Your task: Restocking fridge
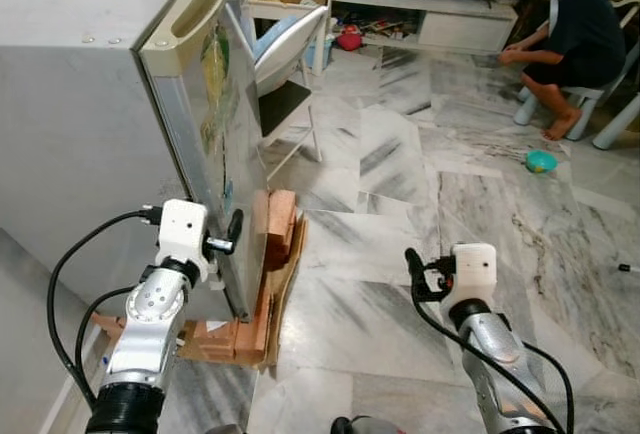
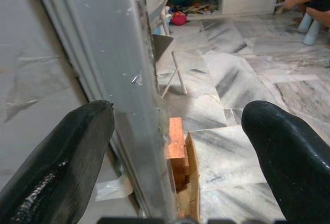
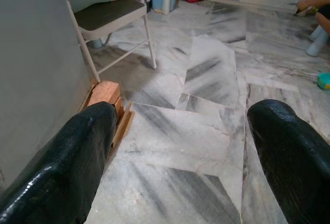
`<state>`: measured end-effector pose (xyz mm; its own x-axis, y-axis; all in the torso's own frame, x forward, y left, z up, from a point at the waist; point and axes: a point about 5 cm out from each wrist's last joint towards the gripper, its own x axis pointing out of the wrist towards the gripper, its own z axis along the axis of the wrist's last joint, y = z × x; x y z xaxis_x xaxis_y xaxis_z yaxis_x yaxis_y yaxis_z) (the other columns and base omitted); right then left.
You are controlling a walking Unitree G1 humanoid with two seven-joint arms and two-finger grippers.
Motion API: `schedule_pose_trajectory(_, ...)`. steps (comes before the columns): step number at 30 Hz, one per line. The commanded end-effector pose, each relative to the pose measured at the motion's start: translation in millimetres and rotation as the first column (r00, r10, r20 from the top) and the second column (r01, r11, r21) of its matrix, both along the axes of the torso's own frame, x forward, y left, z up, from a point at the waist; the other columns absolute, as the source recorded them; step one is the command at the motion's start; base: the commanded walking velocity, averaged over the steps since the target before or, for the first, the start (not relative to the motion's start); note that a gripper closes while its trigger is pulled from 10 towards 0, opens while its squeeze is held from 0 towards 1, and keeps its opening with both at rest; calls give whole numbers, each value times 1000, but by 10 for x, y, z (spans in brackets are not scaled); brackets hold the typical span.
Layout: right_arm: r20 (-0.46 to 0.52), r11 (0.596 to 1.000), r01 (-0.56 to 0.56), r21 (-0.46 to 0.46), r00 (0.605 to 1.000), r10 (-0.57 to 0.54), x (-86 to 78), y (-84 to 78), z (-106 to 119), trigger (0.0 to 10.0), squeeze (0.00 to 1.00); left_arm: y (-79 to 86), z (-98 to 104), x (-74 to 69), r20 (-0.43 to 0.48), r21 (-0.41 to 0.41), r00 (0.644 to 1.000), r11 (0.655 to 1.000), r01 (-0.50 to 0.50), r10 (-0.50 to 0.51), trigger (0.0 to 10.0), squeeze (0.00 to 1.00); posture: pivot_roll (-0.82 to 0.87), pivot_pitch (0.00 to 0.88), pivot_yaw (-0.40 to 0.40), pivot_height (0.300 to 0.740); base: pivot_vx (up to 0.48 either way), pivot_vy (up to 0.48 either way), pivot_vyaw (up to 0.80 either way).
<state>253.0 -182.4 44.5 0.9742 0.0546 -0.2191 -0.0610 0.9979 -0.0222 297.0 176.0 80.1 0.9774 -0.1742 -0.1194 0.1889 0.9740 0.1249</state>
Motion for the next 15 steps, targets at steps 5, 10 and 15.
schedule_pose_trajectory(5,-6,1000,13,-11,1000,-13,-48,-45,23,10000,0,-30,32,125,10,16,1000,1000,-8,8,10000,0,13,69,-39,740,0,0,0)
schedule_pose_trajectory(10,-12,1000,12,-15,1000,-12,-92,-76,25,10000,0,-30,37,210,1,23,1000,999,-28,28,10000,0,8,77,-39,740,0,0,0)
schedule_pose_trajectory(15,-38,1000,8,-25,999,-9,-159,-118,7,10000,0,-111,81,365,-2,20,1000,999,-26,26,10000,0,2,85,-39,740,0,0,0)
